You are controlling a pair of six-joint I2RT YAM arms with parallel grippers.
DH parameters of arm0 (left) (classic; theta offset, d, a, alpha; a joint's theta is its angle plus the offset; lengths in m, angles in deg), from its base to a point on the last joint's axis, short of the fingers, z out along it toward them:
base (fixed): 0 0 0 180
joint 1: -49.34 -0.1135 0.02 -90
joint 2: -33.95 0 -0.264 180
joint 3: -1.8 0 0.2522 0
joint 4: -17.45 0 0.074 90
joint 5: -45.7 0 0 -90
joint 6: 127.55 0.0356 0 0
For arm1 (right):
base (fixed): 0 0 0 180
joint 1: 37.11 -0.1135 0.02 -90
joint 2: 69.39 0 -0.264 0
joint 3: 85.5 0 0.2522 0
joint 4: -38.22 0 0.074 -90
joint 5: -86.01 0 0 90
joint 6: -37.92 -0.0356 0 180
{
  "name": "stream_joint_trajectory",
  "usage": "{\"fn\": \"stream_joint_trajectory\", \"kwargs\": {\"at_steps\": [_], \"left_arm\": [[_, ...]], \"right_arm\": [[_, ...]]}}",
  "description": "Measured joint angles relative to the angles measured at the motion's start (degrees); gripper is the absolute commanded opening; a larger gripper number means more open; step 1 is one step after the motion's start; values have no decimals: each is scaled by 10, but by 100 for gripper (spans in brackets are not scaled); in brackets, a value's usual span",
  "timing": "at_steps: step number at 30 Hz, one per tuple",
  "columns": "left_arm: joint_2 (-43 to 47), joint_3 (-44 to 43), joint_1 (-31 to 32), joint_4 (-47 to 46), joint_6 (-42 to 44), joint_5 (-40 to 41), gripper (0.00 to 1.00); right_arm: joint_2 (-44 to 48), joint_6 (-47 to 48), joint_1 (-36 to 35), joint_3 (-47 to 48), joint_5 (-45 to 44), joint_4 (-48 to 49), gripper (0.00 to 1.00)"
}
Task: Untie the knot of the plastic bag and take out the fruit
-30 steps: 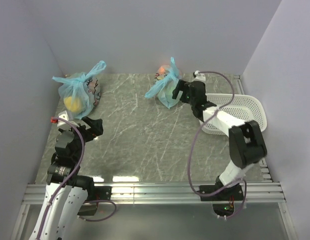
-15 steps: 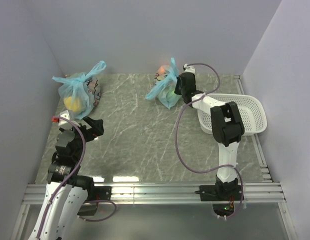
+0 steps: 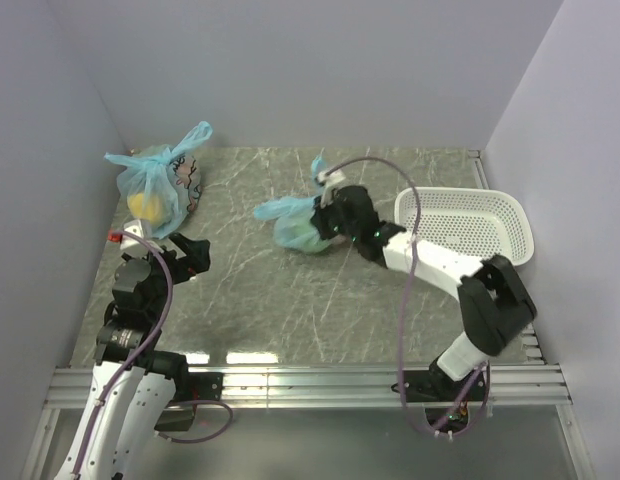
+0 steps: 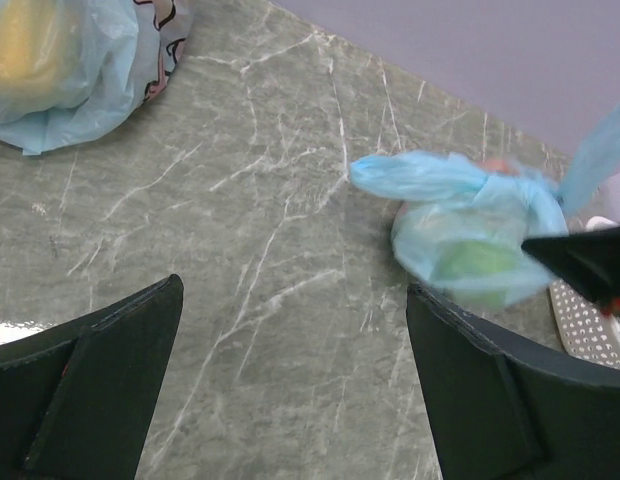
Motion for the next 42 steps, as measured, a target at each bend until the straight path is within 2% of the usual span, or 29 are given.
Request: {"fn": "stream_joint_trajectory", "kwargs": {"at_steps": [4,7,11,14,17,18,20,21,24,26,31,39,40,42], "left_arm": [[-14,0,0,0,0,-10,99],[-22,0,0,1,0,-16,99],[-23,0,0,0,0,-23,99],[-24,0,0,0,-4,-40,99],[-33,0,0,-5,-16,-72,98],[-39,0,0,-9,-21,-86,98],[-56,0,0,-16,-31,-113,98],[-68,-1,0,-18,-36,-129,98],[-99,-10,4,-20,-42,-160,98],[-122,-21,8,-20,-40,-172,98],[-160,-48,12,-19,-24,-177,98],[-172,-55,12,-21,3,-145,98],[-168,-53,12,-19,5,-141,98],[-162,-50,12,-16,12,-131,98]], "right_arm": [[92,25,-112,-63,14,-7,0],[157,25,-165,-128,15,-10,0],[225,14,-174,-210,-22,-24,0],[268,-21,-161,-257,-92,-47,0],[311,-87,-120,-288,-168,-82,12],[327,-111,-100,-297,-187,-94,26],[360,-158,-58,-313,-218,-116,45],[377,-174,-39,-320,-233,-127,57],[426,-199,-22,-330,-254,-158,72],[450,-205,-31,-328,-255,-162,75],[440,-195,-66,-286,-255,-166,76],[291,-188,-70,-203,-255,-140,72],[269,-189,-69,-198,-256,-138,70],[224,-188,-68,-185,-255,-136,49]]}}
